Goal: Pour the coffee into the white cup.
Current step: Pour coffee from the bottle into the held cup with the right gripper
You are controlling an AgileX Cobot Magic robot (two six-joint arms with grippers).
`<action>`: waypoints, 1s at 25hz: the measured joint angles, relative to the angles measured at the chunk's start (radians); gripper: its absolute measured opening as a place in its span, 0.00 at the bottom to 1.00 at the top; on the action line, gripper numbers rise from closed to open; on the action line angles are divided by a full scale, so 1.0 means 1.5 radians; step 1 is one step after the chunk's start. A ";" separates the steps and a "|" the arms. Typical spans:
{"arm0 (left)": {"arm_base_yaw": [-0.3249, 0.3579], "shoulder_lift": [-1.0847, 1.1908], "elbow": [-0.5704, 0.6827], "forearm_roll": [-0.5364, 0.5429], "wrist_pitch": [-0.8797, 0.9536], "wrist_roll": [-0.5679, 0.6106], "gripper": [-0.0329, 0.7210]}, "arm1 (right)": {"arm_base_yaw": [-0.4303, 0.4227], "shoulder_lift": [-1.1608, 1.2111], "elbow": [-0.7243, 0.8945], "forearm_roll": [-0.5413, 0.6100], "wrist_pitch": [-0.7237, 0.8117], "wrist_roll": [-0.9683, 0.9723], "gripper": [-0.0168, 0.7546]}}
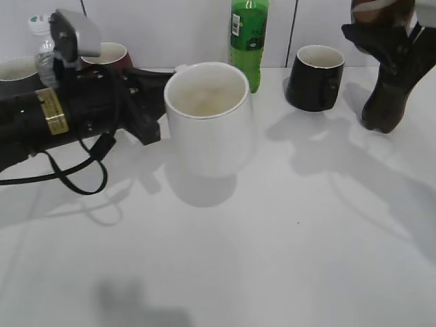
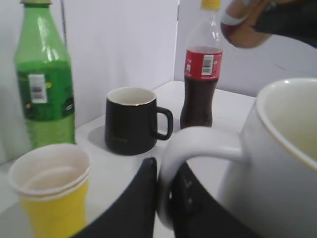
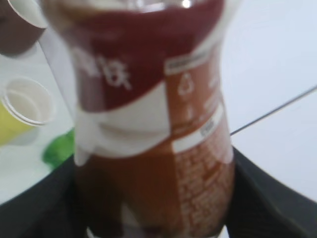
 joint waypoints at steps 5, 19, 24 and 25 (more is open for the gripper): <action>-0.033 0.024 -0.040 -0.002 0.020 -0.006 0.12 | 0.000 0.000 -0.033 -0.018 -0.001 -0.074 0.72; -0.106 0.071 -0.119 -0.017 0.078 -0.024 0.12 | 0.000 0.039 -0.056 -0.029 -0.073 -0.162 0.72; -0.126 0.071 -0.126 -0.017 0.079 -0.025 0.12 | 0.000 0.062 -0.056 -0.031 -0.096 -0.228 0.72; -0.128 0.071 -0.126 -0.017 0.080 -0.025 0.12 | 0.000 0.066 -0.056 -0.031 -0.100 -0.241 0.72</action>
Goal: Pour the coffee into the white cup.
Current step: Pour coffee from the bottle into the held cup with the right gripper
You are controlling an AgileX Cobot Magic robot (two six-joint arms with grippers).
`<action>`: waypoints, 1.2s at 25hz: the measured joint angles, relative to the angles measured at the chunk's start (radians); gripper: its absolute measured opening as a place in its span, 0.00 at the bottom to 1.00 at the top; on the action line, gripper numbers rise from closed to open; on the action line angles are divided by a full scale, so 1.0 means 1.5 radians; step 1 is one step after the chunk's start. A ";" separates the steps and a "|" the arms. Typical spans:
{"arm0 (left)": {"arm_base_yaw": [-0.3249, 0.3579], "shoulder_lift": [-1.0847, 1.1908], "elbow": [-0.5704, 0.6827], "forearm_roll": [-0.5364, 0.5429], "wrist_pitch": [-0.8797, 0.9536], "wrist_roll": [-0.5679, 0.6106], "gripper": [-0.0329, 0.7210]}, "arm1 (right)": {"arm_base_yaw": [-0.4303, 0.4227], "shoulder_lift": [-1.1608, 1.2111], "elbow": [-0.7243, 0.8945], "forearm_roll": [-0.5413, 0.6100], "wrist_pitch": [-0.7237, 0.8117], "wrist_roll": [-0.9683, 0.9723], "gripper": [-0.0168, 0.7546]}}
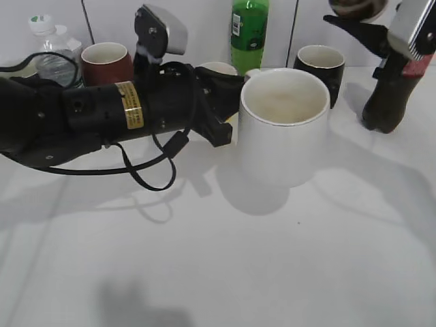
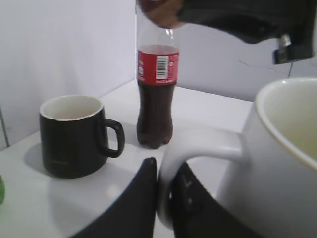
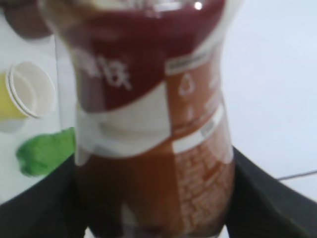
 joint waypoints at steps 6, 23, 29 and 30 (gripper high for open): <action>-0.010 0.000 0.000 0.008 0.010 0.000 0.12 | 0.000 0.011 0.000 -0.001 -0.004 -0.106 0.72; -0.010 0.000 0.000 0.016 0.015 0.000 0.12 | 0.000 0.011 0.000 -0.001 -0.034 -0.201 0.72; -0.010 0.000 0.000 0.015 0.008 0.000 0.12 | 0.000 0.011 0.000 -0.001 -0.038 -0.212 0.72; -0.010 0.000 0.000 0.015 0.005 0.000 0.12 | 0.000 0.011 0.000 -0.001 -0.038 -0.213 0.72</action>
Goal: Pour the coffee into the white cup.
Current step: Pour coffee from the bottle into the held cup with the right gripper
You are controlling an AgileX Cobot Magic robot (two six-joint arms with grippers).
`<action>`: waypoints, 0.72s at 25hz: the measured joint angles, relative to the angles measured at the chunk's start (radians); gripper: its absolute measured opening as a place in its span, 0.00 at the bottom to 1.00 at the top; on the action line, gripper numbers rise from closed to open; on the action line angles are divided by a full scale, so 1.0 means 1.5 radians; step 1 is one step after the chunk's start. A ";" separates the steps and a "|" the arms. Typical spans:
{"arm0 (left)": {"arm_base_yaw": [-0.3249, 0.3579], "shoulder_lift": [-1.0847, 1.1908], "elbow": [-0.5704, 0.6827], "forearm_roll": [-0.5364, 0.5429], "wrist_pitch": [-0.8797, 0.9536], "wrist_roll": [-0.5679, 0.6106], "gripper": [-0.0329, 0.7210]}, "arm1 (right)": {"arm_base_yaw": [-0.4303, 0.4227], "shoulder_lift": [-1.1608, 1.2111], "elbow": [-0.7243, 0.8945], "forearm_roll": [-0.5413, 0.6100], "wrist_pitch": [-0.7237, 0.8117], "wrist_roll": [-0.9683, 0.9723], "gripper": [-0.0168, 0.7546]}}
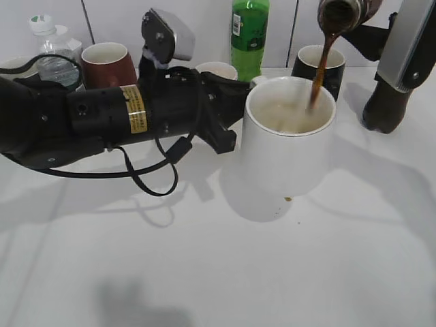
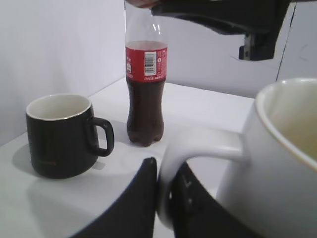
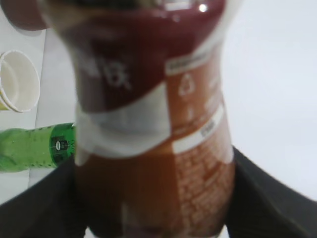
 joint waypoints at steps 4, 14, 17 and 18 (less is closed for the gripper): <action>0.000 0.000 0.000 0.000 -0.005 0.000 0.12 | 0.000 0.000 0.000 -0.001 0.000 -0.013 0.72; -0.001 0.000 0.000 0.010 -0.022 0.000 0.12 | 0.000 0.000 0.000 -0.004 -0.001 -0.038 0.72; -0.001 0.000 0.000 0.015 -0.022 0.000 0.12 | 0.000 0.000 0.000 -0.005 -0.001 -0.046 0.72; -0.001 0.000 0.000 0.016 -0.022 0.000 0.12 | 0.000 0.000 0.000 -0.005 -0.001 -0.052 0.72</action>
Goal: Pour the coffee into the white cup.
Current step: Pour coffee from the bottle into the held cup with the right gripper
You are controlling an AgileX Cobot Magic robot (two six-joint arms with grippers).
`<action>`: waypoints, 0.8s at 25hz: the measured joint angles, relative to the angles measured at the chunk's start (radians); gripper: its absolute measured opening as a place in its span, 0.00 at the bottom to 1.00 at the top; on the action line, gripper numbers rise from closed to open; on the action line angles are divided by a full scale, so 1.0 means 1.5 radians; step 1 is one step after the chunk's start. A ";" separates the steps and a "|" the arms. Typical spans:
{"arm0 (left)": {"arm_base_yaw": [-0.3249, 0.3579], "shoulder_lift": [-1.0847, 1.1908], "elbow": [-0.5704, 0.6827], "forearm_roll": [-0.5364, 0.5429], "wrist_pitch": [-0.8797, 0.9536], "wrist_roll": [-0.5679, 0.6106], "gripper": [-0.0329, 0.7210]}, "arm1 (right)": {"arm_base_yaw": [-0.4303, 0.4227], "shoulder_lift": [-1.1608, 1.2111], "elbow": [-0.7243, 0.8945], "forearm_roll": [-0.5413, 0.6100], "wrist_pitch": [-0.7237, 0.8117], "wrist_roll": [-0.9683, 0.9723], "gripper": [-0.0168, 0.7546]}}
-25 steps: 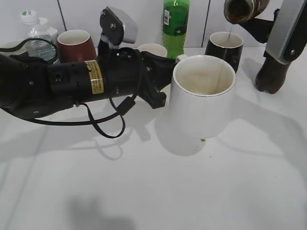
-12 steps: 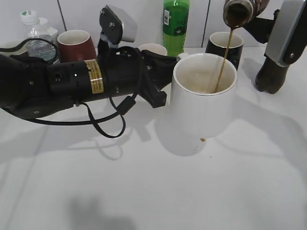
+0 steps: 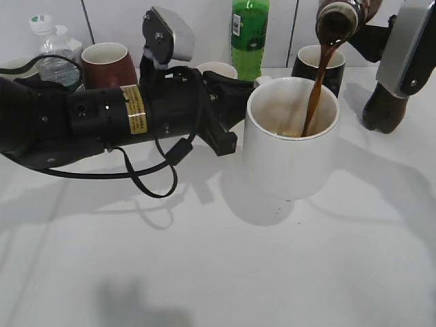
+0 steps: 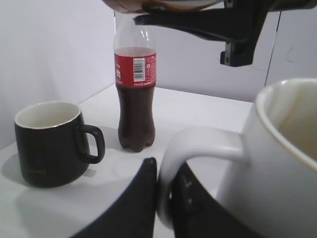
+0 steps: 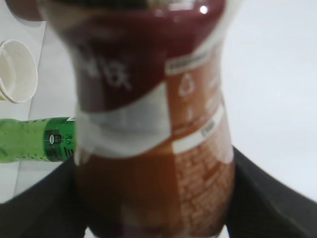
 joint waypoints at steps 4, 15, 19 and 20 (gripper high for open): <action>0.000 0.000 0.000 0.002 0.000 0.000 0.12 | 0.000 0.000 0.000 0.000 0.000 -0.014 0.72; 0.000 0.000 0.000 0.019 0.000 0.000 0.12 | 0.000 0.000 0.000 0.000 0.000 -0.050 0.72; 0.000 0.000 0.000 0.019 0.000 0.000 0.12 | 0.000 0.000 0.000 0.000 0.000 -0.061 0.72; 0.000 0.000 0.000 0.019 0.000 0.000 0.12 | 0.000 0.000 0.000 0.000 0.000 -0.063 0.72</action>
